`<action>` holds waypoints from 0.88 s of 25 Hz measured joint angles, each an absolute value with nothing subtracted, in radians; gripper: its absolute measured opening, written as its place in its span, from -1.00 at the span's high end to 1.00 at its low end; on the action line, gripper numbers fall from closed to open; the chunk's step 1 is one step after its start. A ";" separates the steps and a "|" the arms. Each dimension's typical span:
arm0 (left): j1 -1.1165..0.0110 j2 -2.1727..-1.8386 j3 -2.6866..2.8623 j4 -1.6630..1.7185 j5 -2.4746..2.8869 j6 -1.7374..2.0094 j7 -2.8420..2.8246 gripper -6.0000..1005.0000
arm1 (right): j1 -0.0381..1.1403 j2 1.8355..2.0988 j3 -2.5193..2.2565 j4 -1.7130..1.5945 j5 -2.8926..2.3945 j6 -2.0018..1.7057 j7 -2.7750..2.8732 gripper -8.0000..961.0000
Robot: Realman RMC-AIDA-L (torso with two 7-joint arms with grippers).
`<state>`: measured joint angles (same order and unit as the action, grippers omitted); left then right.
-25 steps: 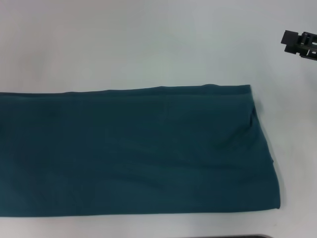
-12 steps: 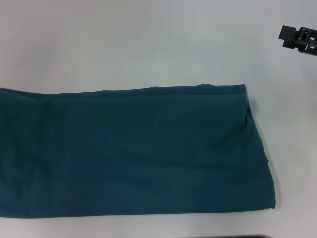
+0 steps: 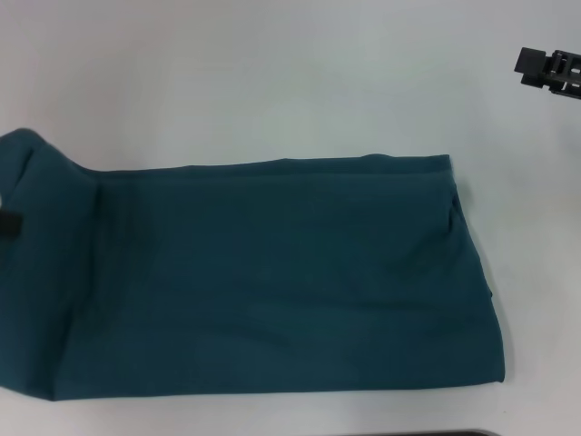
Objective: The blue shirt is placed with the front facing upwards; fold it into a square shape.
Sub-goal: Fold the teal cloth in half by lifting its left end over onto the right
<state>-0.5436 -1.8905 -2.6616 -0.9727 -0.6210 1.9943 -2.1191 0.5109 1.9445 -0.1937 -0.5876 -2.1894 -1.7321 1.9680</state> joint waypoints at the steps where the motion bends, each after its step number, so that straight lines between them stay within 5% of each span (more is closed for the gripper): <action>1: -0.543 -1.892 -2.661 -0.974 -0.644 2.001 -2.122 0.88 | 0.511 1.944 -0.194 -0.588 -2.189 -1.733 1.968 -0.56; 22: -0.504 -1.949 -2.619 -0.993 -1.012 2.041 -2.241 0.88 | 0.526 1.943 -0.233 -0.592 -2.184 -1.750 1.976 -0.56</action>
